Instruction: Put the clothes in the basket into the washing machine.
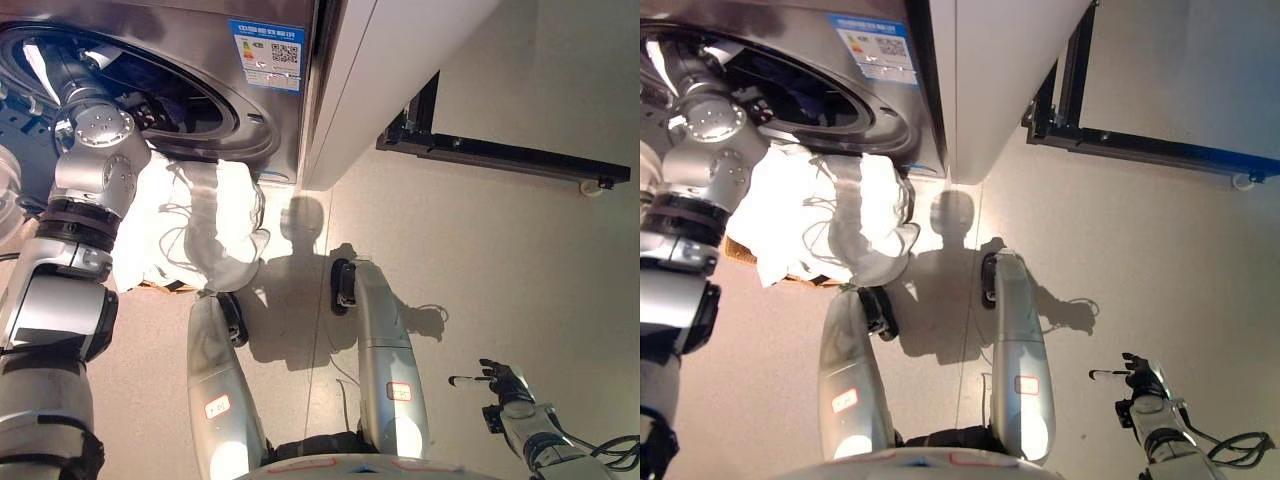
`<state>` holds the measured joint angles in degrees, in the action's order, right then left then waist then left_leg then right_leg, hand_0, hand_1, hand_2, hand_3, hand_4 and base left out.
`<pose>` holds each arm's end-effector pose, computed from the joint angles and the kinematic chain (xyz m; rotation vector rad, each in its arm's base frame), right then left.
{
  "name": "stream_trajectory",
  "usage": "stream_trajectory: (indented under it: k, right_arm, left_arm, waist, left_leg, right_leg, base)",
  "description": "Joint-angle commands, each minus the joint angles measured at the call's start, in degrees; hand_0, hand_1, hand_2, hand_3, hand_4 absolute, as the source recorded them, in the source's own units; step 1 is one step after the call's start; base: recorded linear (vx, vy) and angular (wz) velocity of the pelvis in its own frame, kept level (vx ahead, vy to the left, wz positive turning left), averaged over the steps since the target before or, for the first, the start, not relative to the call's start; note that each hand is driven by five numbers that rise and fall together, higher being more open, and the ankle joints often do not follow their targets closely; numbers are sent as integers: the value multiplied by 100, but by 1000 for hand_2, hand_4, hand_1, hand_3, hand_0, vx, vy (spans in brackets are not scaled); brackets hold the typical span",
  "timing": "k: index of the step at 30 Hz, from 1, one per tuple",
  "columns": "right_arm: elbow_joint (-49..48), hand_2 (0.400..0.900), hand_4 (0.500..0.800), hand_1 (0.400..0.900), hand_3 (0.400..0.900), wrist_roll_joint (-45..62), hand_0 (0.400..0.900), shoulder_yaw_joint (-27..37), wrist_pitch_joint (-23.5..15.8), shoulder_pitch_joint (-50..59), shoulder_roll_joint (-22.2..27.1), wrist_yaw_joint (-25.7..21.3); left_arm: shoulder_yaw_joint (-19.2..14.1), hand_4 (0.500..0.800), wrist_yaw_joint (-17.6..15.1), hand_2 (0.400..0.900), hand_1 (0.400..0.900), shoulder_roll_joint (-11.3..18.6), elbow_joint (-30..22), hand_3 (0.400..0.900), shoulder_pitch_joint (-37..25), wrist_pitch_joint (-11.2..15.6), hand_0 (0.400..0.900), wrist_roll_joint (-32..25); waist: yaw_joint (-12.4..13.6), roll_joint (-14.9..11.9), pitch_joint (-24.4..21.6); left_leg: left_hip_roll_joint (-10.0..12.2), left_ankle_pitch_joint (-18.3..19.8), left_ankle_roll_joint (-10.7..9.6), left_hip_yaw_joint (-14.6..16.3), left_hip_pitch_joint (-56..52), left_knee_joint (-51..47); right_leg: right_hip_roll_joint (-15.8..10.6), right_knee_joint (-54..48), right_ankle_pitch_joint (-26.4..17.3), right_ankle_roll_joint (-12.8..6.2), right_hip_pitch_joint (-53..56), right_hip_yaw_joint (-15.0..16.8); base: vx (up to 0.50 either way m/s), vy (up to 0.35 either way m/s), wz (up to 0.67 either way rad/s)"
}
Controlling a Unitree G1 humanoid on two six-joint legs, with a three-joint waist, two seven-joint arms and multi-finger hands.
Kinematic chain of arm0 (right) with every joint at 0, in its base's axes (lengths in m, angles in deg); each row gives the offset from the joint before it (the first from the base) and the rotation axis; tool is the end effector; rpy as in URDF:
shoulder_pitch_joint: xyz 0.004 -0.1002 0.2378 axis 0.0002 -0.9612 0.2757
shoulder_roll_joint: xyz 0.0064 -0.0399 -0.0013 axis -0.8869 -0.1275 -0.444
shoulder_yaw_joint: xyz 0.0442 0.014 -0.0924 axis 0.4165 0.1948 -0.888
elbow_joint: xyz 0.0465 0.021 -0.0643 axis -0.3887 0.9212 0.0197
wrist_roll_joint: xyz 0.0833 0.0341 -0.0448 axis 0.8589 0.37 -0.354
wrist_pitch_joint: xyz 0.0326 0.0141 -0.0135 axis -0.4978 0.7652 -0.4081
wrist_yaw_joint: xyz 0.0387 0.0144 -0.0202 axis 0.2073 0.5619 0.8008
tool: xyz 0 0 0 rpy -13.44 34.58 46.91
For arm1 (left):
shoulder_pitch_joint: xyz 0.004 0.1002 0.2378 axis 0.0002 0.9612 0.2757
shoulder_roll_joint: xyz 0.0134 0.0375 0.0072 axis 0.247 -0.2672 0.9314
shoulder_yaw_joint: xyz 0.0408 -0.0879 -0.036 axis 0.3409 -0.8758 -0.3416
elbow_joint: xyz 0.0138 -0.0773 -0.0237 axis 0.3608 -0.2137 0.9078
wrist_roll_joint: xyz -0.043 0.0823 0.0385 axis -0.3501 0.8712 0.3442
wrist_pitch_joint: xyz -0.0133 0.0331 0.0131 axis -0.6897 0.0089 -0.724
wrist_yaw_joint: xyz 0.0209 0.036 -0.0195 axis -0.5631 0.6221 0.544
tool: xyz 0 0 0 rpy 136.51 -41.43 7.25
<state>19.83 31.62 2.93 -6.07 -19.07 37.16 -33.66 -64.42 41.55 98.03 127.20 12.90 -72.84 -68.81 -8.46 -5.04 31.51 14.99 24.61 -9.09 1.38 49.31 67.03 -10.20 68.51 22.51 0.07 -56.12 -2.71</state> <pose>0.1318 -0.2979 -0.0701 -0.5413 0.9998 -0.3242 0.3401 0.2446 0.2692 -0.0334 -0.3119 0.6970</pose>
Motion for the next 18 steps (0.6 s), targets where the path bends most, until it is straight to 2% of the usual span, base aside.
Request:
stream_trajectory:
  k: [1,13,15,18]
  right_arm:
    - [345,900,800,900,900,229,900,21,109,-904,509,-72]
    - [128,900,800,900,900,380,900,-180,111,-858,507,-163]
    - [123,900,800,900,900,389,900,-199,86,-838,509,-162]
    - [47,900,800,900,900,412,900,-255,83,-790,499,-116]
  left_arm:
    - [364,800,-21,900,900,530,47,900,-512,352,900,63]
    - [463,800,144,900,900,621,357,900,-631,309,900,-239]
    - [485,800,241,900,900,620,493,900,-587,253,900,-302]
    - [495,800,625,900,900,593,793,900,-397,108,900,-333]
  waist:
    - [-223,171,-873]
    - [-215,204,-921]
    - [-211,211,-936]
    - [-190,224,-959]
  left_leg:
    - [43,-71,658,-130,413,-101]
    - [70,-137,665,-96,474,-199]
    - [77,-159,658,-84,464,-239]
    - [74,-213,649,-53,373,-379]
  right_leg:
    - [-267,-757,-423,-416,250,337]
    - [-279,-834,-433,-359,223,312]
    - [-287,-854,-436,-354,236,297]
    - [-305,-953,-461,-345,320,273]
  base:
    - [-63,-9,1]
    - [-43,-16,2]
    - [-45,-12,1]
    - [-39,-25,2]
